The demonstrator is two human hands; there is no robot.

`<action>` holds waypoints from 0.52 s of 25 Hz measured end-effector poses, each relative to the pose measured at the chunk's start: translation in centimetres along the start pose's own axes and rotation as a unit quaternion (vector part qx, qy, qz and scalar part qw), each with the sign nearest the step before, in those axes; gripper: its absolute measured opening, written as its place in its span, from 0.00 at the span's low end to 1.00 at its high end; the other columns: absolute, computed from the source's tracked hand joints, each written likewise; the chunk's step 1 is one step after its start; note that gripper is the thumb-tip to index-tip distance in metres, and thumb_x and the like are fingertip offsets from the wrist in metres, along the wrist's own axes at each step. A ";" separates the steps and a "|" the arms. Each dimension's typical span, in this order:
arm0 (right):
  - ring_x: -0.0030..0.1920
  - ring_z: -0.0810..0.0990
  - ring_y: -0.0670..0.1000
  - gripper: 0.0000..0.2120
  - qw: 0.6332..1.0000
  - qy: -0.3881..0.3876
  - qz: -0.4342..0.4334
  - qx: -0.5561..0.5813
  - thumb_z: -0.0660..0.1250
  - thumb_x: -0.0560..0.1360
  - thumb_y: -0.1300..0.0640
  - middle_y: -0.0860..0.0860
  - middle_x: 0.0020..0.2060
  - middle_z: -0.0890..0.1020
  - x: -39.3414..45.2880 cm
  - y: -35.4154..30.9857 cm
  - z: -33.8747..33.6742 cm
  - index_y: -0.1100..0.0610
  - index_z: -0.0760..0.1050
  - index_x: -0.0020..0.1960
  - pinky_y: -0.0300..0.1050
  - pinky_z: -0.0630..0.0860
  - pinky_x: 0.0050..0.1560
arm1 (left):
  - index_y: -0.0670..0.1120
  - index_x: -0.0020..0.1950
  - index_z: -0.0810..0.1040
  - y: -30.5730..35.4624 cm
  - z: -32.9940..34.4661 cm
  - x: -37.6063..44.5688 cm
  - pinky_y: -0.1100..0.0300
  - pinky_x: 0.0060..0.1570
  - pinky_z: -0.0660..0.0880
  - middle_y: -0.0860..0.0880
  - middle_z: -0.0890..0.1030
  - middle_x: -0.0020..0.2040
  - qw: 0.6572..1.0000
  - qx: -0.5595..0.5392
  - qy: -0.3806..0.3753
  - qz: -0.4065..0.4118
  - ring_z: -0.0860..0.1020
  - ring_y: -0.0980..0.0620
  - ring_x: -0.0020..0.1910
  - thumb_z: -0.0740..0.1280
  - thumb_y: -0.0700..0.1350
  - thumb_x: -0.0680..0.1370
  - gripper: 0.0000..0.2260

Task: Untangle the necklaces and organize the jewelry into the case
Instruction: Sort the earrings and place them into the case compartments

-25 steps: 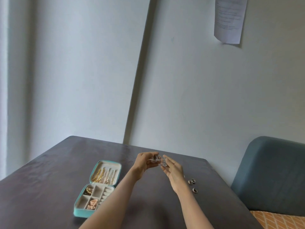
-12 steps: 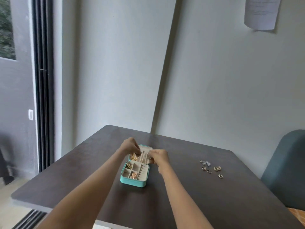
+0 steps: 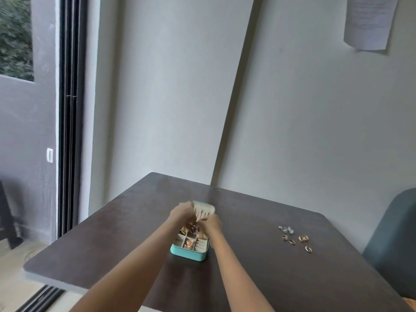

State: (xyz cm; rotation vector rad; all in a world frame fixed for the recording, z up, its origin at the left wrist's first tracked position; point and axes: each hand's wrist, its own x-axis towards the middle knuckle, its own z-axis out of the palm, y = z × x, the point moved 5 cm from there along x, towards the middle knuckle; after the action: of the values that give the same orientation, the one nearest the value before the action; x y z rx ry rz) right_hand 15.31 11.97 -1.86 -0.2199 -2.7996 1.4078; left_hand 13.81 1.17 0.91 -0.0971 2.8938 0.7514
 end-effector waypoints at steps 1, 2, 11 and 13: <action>0.46 0.81 0.54 0.07 1.000 0.001 0.003 0.008 0.63 0.71 0.59 0.58 0.45 0.83 0.1 0.0 0.1 0.57 0.79 0.37 0.43 0.76 0.46 | 0.43 0.55 0.71 0.2 -0.2 -0.2 0.57 0.43 0.80 0.46 0.82 0.41 1.000 -0.009 -0.006 0.002 0.84 0.50 0.39 0.64 0.36 0.72 0.12; 0.47 0.82 0.56 0.09 1.000 0.006 0.004 0.016 0.62 0.70 0.59 0.59 0.45 0.84 0.2 -0.1 0.0 0.58 0.80 0.38 0.45 0.78 0.48 | 0.43 0.52 0.70 0.4 -0.4 -0.5 0.60 0.36 0.79 0.48 0.80 0.34 1.000 -0.018 -0.015 0.000 0.82 0.53 0.30 0.62 0.35 0.73 0.09; 0.45 0.82 0.62 0.11 0.998 0.040 -0.034 0.016 0.55 0.71 0.59 0.62 0.44 0.84 0.3 0.2 -0.3 0.54 0.70 0.32 0.54 0.79 0.47 | 0.41 0.38 0.74 1.8 -1.0 -0.7 0.56 0.46 0.80 0.44 0.83 0.42 0.997 -0.044 0.043 0.036 0.84 0.48 0.39 0.57 0.38 0.74 0.08; 0.46 0.82 0.61 0.11 0.997 0.057 -0.039 0.030 0.56 0.72 0.56 0.61 0.45 0.84 0.2 0.3 -1.2 0.52 0.70 0.32 0.50 0.79 0.46 | 0.40 0.44 0.76 2.7 -0.7 -0.6 0.55 0.49 0.78 0.42 0.83 0.47 0.996 -0.035 0.063 0.055 0.83 0.45 0.46 0.59 0.40 0.74 0.08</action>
State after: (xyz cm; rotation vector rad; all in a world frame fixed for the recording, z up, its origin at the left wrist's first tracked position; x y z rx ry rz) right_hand 15.18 13.12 -1.44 -0.1820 -2.6406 1.4141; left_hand 14.05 3.21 2.91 0.0066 3.0114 0.8976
